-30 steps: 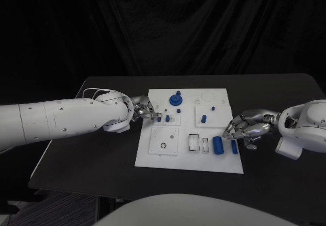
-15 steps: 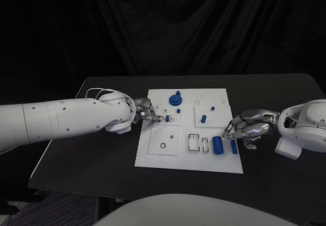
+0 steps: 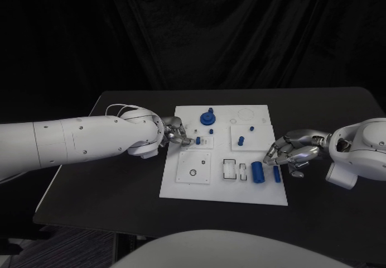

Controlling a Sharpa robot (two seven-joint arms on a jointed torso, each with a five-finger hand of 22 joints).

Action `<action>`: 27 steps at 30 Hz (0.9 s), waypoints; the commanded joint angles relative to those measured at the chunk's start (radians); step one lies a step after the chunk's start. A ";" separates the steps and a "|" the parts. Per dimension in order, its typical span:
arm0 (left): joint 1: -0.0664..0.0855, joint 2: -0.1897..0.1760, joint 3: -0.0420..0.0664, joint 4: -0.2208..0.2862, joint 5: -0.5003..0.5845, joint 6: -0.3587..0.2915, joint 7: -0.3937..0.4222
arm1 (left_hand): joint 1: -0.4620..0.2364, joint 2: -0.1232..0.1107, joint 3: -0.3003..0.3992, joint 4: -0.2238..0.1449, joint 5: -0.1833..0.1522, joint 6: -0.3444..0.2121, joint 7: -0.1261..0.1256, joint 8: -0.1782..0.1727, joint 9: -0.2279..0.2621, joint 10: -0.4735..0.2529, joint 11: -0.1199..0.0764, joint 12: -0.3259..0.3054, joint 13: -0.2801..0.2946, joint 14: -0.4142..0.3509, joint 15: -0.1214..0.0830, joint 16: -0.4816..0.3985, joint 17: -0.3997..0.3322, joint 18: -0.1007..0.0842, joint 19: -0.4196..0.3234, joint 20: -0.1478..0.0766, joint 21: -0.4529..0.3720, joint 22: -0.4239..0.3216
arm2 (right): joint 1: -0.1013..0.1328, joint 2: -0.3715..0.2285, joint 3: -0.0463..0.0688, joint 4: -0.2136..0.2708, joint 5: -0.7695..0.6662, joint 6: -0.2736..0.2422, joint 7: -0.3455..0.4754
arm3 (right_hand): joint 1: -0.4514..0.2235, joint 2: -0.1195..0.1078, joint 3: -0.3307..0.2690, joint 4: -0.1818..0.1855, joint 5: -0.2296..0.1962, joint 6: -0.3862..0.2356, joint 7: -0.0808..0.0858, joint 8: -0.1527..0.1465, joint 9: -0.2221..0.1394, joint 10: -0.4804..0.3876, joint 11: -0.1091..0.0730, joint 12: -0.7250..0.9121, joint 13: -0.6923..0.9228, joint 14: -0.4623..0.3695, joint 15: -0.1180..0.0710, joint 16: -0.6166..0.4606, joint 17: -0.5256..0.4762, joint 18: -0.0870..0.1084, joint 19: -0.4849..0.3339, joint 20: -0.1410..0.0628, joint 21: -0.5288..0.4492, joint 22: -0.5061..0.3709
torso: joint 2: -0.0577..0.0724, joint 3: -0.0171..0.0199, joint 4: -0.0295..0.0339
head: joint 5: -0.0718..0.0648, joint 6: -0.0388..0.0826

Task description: Assemble the parts on the task board

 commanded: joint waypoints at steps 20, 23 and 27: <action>0.002 0.014 0.000 -0.024 0.010 0.013 0.012 | 0.102 -0.048 0.188 -0.008 0.165 -0.023 -0.006 0.023 -0.012 0.107 -0.012 0.004 0.263 0.104 -0.013 -0.001 0.263 0.005 -0.006 -0.006 -0.010 0.145 | -0.003 -0.001 0.000 0.002 0.003 0.016 -0.028 | -0.001 0.013 0.008 0.003 0.007 0.009 0.001 -0.004 -0.001 -0.007 0.000 -0.007 -0.002 -0.008 0.003 -0.006 -0.003 0.019 -0.007 0.001 -0.007 -0.003 | 0.000 -0.0002 0.0002 | 0.001 0.000; 0.002 0.014 0.000 -0.024 0.010 0.011 0.019 | 0.121 -0.070 0.258 -0.025 0.176 -0.024 -0.007 0.034 -0.007 0.107 -0.013 0.004 0.263 0.104 -0.014 -0.001 0.263 0.005 -0.006 -0.008 -0.009 0.146 | -0.003 0.000 0.000 0.001 0.003 0.018 -0.029 | -0.001 0.014 0.009 0.004 0.007 0.009 0.001 -0.004 -0.001 -0.008 0.000 -0.007 -0.003 -0.008 0.003 -0.005 -0.002 0.019 -0.007 0.001 -0.008 -0.003 | 0.000 -0.0001 0.0007 | 0.001 0.000; 0.002 0.015 0.000 -0.022 0.010 0.008 0.030 | 0.110 -0.107 0.362 -0.041 0.187 -0.019 -0.006 0.053 0.002 0.107 -0.014 0.004 0.263 0.104 -0.015 -0.001 0.263 0.004 -0.004 -0.009 -0.003 0.147 | -0.003 0.000 0.000 -0.001 0.003 0.024 -0.033 | -0.001 0.014 0.009 0.004 0.007 0.009 0.001 -0.004 -0.001 -0.009 0.000 -0.007 -0.005 -0.009 0.003 -0.007 -0.005 0.019 -0.008 0.001 -0.011 -0.005 | 0.000 -0.0002 0.0000 | 0.002 0.000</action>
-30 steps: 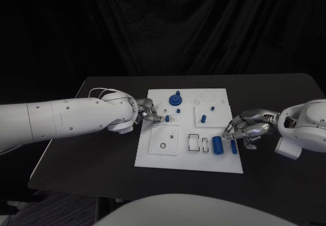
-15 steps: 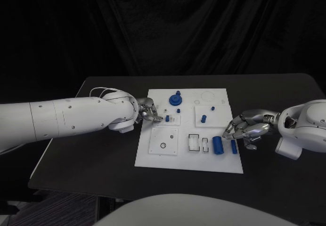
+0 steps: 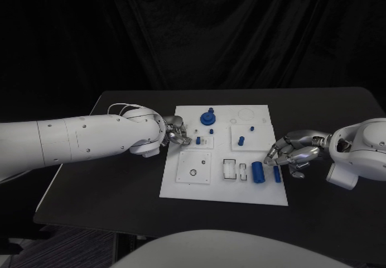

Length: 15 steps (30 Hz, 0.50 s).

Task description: Assemble the parts on the task board

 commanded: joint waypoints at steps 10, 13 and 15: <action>0.001 -0.009 -0.001 0.007 0.003 -0.053 0.040 | -0.027 -0.058 0.180 -0.069 0.028 0.013 -0.008 0.036 0.016 0.107 -0.007 0.004 0.263 0.104 -0.008 -0.001 0.263 0.003 0.001 -0.006 0.010 0.148 | -0.006 0.000 0.000 -0.001 0.003 0.025 -0.028 | 0.003 0.011 0.008 0.002 0.005 0.009 0.001 -0.004 -0.002 -0.016 0.000 -0.006 -0.009 -0.010 -0.001 -0.009 -0.010 0.022 -0.015 0.001 -0.017 -0.008 | 0.000 0.0001 0.0000 | 0.000 0.000; 0.001 -0.017 -0.001 0.012 0.003 -0.073 0.048 | -0.031 -0.058 0.190 -0.072 0.026 0.017 -0.009 0.038 0.016 0.107 -0.007 0.004 0.263 0.104 -0.008 -0.001 0.263 0.003 0.002 -0.006 0.013 0.148 | -0.006 -0.001 0.000 0.000 0.003 0.027 -0.029 | 0.003 0.012 0.009 0.002 0.005 0.008 0.001 -0.004 -0.002 -0.019 0.000 -0.007 -0.011 -0.012 -0.001 -0.013 -0.014 0.023 -0.017 0.001 -0.021 -0.011 | 0.000 0.0002 0.0005 | -0.001 0.000; 0.001 -0.022 -0.001 0.015 0.003 -0.085 0.052 | -0.033 -0.059 0.196 -0.074 0.025 0.019 -0.009 0.040 0.016 0.107 -0.008 0.004 0.263 0.104 -0.009 -0.001 0.263 0.003 0.002 -0.006 0.013 0.148 | -0.006 -0.002 0.000 0.000 0.003 0.028 -0.030 | 0.003 0.012 0.009 0.002 0.006 0.008 0.001 -0.004 -0.002 -0.022 0.000 -0.009 -0.015 -0.014 -0.001 -0.016 -0.018 0.023 -0.019 0.001 -0.024 -0.013 | 0.000 0.0005 -0.0001 | -0.002 0.000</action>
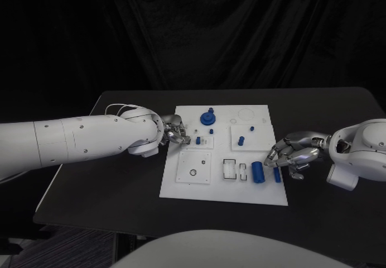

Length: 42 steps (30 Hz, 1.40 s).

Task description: Assemble the parts on the task board

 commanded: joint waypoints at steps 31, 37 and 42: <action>0.094 0.055 0.001 -0.110 0.164 0.377 -0.025 | -0.046 -0.029 0.071 -0.036 -0.046 0.068 -0.017 0.003 -0.016 0.107 -0.016 0.004 0.263 0.104 -0.014 -0.001 0.263 -0.004 0.013 -0.010 0.039 0.157 | -0.003 -0.002 0.000 0.003 0.003 0.009 -0.026 | 0.000 0.008 0.008 0.000 0.007 0.008 0.001 -0.004 -0.001 -0.014 0.000 -0.008 -0.008 -0.012 -0.001 -0.012 -0.010 0.008 -0.010 0.000 -0.013 -0.006 | -0.001 0.0014 -0.0015 | -0.009 0.000; 0.096 0.089 0.001 -0.151 0.167 0.422 -0.044 | -0.044 -0.027 0.065 -0.037 -0.059 0.064 -0.017 -0.008 -0.022 0.107 -0.016 0.004 0.263 0.104 -0.014 -0.001 0.263 -0.003 0.011 -0.011 0.036 0.157 | -0.003 -0.003 0.000 0.004 0.003 0.002 -0.019 | 0.000 0.006 0.009 0.000 0.008 0.009 0.001 -0.004 -0.001 -0.014 0.000 -0.008 -0.008 -0.013 -0.001 -0.012 -0.010 0.008 -0.011 0.000 -0.014 -0.006 | -0.001 0.0013 -0.0008 | -0.010 0.000; 0.097 0.119 0.001 -0.186 0.168 0.433 -0.049 | -0.043 -0.024 0.064 -0.038 -0.069 0.062 -0.016 -0.015 -0.026 0.107 -0.015 0.004 0.263 0.104 -0.014 -0.001 0.263 -0.003 0.010 -0.011 0.036 0.157 | -0.003 -0.004 0.001 0.007 0.003 -0.003 -0.010 | 0.000 0.005 0.009 -0.001 0.008 0.009 0.001 -0.004 -0.001 -0.015 0.000 -0.008 -0.008 -0.013 -0.001 -0.012 -0.010 0.008 -0.011 0.000 -0.014 -0.006 | 0.001 -0.0011 -0.0032 | -0.006 0.000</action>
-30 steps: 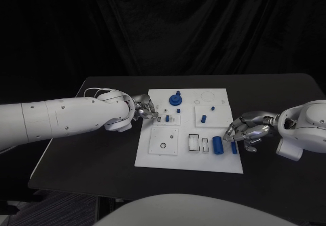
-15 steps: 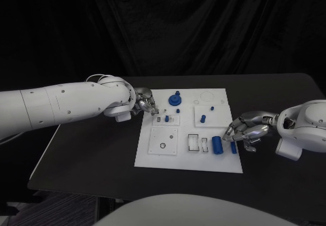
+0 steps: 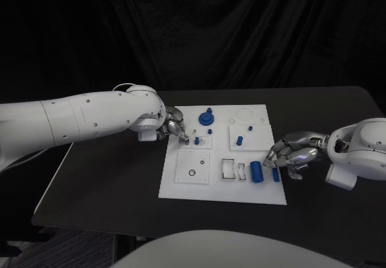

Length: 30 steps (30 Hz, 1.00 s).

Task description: Assemble the parts on the task board

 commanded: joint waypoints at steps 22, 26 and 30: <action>0.002 0.061 0.001 -0.069 0.017 0.069 -0.031 | 0.000 0.012 -0.006 -0.010 -0.030 0.030 -0.033 -0.020 -0.007 0.104 -0.003 0.004 0.263 0.104 -0.006 -0.001 0.263 -0.002 -0.003 0.001 -0.010 0.155 | 0.002 -0.047 0.001 0.069 0.012 -0.226 0.226 | -0.087 -0.034 -0.043 0.062 -0.012 0.094 -0.027 0.033 0.013 0.095 -0.022 0.038 0.083 0.051 -0.019 0.062 0.072 -0.017 0.079 -0.016 0.118 0.075 | 0.001 -0.0011 0.0002 | 0.004 0.000; 0.002 0.060 0.001 -0.069 0.017 0.075 -0.035 | 0.001 0.012 -0.006 -0.013 -0.029 0.030 -0.033 -0.021 -0.008 0.104 -0.003 0.004 0.263 0.104 -0.006 -0.001 0.263 -0.002 -0.003 0.001 -0.010 0.155 | 0.003 -0.057 0.001 0.073 0.078 -0.296 0.345 | -0.146 -0.040 -0.082 0.113 0.006 0.135 -0.047 0.060 0.028 0.170 -0.043 0.064 0.158 0.090 -0.036 0.112 0.135 -0.036 0.136 -0.034 0.216 0.137 | 0.001 -0.0004 0.0006 | 0.003 0.000; 0.002 0.059 0.001 -0.068 0.017 0.082 -0.041 | 0.003 0.011 -0.005 -0.016 -0.026 0.031 -0.033 -0.022 -0.008 0.104 -0.003 0.004 0.263 0.104 -0.006 -0.001 0.263 -0.002 -0.003 0.001 -0.010 0.155 | 0.003 -0.065 0.001 0.073 0.158 -0.362 0.446 | -0.177 -0.019 -0.107 0.145 0.034 0.169 -0.071 0.096 0.054 0.241 -0.064 0.087 0.237 0.127 -0.058 0.169 0.213 -0.057 0.189 -0.054 0.318 0.203 | 0.001 -0.0007 0.0011 | 0.002 0.000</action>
